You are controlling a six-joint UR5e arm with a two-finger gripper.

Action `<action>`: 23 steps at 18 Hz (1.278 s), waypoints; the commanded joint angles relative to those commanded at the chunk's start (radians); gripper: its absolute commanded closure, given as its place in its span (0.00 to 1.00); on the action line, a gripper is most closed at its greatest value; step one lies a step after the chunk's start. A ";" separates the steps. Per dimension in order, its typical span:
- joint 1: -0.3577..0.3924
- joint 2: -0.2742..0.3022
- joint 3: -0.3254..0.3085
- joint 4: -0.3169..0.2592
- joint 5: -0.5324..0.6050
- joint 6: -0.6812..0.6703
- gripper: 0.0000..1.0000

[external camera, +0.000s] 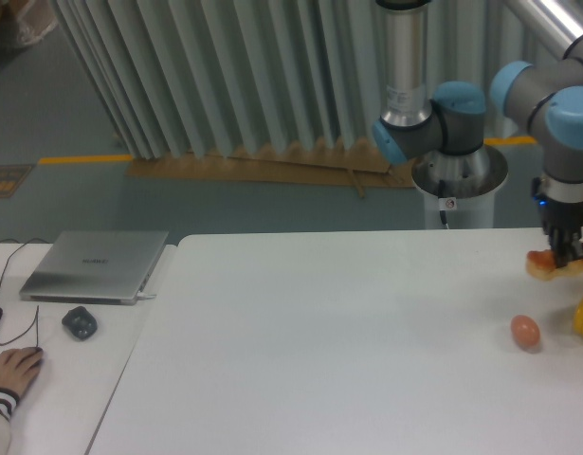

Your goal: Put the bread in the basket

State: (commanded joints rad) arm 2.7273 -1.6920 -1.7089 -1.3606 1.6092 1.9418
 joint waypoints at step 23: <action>0.316 -0.136 0.158 -0.022 -0.011 0.577 0.80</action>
State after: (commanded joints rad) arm 3.0434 -1.8284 -1.5509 -1.3821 1.5984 2.5186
